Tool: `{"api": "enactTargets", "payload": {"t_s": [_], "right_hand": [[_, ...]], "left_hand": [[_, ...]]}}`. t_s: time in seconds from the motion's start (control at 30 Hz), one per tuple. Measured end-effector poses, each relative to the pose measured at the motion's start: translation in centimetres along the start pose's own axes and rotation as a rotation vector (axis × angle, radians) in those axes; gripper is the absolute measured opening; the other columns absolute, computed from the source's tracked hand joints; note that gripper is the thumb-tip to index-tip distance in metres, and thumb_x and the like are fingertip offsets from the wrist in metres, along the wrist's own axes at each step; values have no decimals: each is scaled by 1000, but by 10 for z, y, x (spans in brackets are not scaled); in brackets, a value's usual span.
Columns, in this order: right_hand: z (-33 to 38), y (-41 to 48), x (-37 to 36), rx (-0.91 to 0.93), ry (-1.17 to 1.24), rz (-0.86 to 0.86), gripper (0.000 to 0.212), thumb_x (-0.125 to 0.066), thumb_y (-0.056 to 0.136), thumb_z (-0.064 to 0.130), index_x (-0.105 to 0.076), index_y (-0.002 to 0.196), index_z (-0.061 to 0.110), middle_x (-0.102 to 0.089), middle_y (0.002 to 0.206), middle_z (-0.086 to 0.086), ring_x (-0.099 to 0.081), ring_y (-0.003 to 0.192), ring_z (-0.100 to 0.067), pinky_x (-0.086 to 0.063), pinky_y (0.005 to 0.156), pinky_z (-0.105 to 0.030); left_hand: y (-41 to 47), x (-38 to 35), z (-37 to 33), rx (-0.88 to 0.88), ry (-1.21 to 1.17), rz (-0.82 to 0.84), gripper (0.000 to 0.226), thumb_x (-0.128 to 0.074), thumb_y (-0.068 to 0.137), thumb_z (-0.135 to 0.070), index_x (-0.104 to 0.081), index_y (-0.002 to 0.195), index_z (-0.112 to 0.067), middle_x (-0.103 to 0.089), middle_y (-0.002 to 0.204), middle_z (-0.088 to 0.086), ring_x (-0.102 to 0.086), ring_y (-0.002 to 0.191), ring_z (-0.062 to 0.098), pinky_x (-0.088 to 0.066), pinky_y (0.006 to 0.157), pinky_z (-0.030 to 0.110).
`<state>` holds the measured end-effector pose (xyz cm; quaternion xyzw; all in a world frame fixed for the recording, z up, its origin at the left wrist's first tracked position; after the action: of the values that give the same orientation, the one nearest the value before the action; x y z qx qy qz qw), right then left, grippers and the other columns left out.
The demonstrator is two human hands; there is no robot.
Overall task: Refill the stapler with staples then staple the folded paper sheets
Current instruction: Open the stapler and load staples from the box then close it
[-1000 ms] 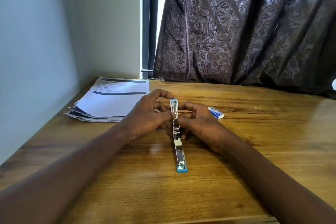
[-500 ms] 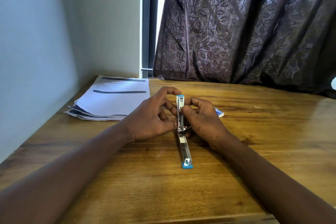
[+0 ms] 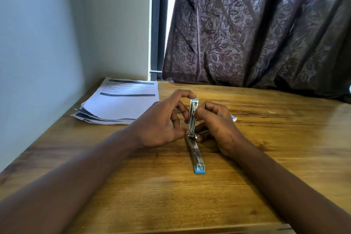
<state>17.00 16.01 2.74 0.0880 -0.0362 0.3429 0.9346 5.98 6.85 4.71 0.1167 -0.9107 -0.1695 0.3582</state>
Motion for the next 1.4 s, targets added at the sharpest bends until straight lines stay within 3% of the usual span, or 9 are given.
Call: {"api": "enactTargets", "payload": {"t_s": [0.17, 0.27, 0.4, 0.53, 0.77, 1.0, 1.1, 1.3, 1.4], "right_hand": [[2, 0, 3, 60, 55, -52, 4, -64, 92, 7, -64, 90, 4, -72, 78, -14, -67, 60, -28, -52, 46, -31], [2, 1, 4, 81, 55, -64, 9, -65, 93, 8, -66, 96, -1, -73, 85, -19, -68, 64, -28, -51, 45, -30], [5, 1, 4, 96, 94, -55, 15, -64, 94, 7, -66, 109, 9, -72, 86, -22, -66, 62, -29, -51, 43, -30], [8, 2, 9, 146, 80, -69, 14, -65, 94, 6, -68, 107, 9, -68, 91, -32, -63, 59, -30, -51, 43, -30], [9, 2, 8, 187, 39, -44, 17, -66, 94, 5, -67, 111, 6, -68, 90, -31, -63, 60, -27, -53, 45, -28], [9, 5, 9, 195, 38, -45, 20, -70, 92, 8, -68, 112, 7, -74, 84, -18, -65, 57, -22, -52, 46, -28], [10, 5, 8, 203, 54, -30, 20, -70, 92, 8, -69, 113, 8, -76, 85, -7, -69, 57, -21, -49, 45, -26], [10, 5, 7, 226, 69, -7, 20, -70, 92, 8, -69, 112, 8, -76, 88, -11, -70, 61, -26, -49, 45, -26], [9, 9, 11, 225, 91, -47, 19, -69, 93, 6, -70, 112, 5, -76, 82, -11, -68, 57, -23, -51, 45, -26]], "left_hand": [[0, -2, 2, 3, 26, 18, 82, -83, 79, -4, -41, 140, -38, -65, 106, 0, -69, 78, 25, -61, 65, 40], [1, 0, 3, 1, 17, 6, 82, -83, 79, -3, -42, 141, -37, -65, 106, 0, -69, 76, 25, -61, 65, 41], [-1, -2, 1, 6, 8, 43, 86, -86, 78, -12, -39, 145, -37, -64, 109, -3, -70, 78, 24, -63, 67, 38], [-2, -7, 1, 21, 16, 90, 90, -90, 75, -26, -39, 147, -39, -64, 111, -9, -69, 83, 19, -63, 67, 34], [-2, -6, 1, 32, 41, 30, 84, -89, 76, -35, -40, 144, -41, -65, 106, -9, -70, 79, 15, -61, 70, 32], [2, -2, 8, 52, -41, -46, 68, -87, 80, -25, -45, 131, -38, -70, 93, -1, -70, 70, 22, -62, 69, 41], [3, 0, 12, 61, -84, -76, 61, -85, 82, -21, -46, 127, -36, -71, 88, -1, -65, 61, 14, -58, 63, 37], [3, 1, 14, 72, -106, -82, 57, -82, 85, -20, -46, 127, -35, -70, 86, -3, -63, 60, 14, -57, 62, 38], [1, 1, 10, 31, -39, -60, 62, -77, 87, -8, -45, 133, -34, -70, 93, -4, -66, 66, 18, -58, 65, 39]]}}
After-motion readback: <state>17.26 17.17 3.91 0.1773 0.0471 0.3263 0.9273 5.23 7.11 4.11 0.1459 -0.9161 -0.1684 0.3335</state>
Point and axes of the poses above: each hand's wrist, its own y-axis towards the middle knuckle, its own x-axis out of the back of the hand, z = x × y, the point moved 7 cm from there along y, towards the middle knuckle
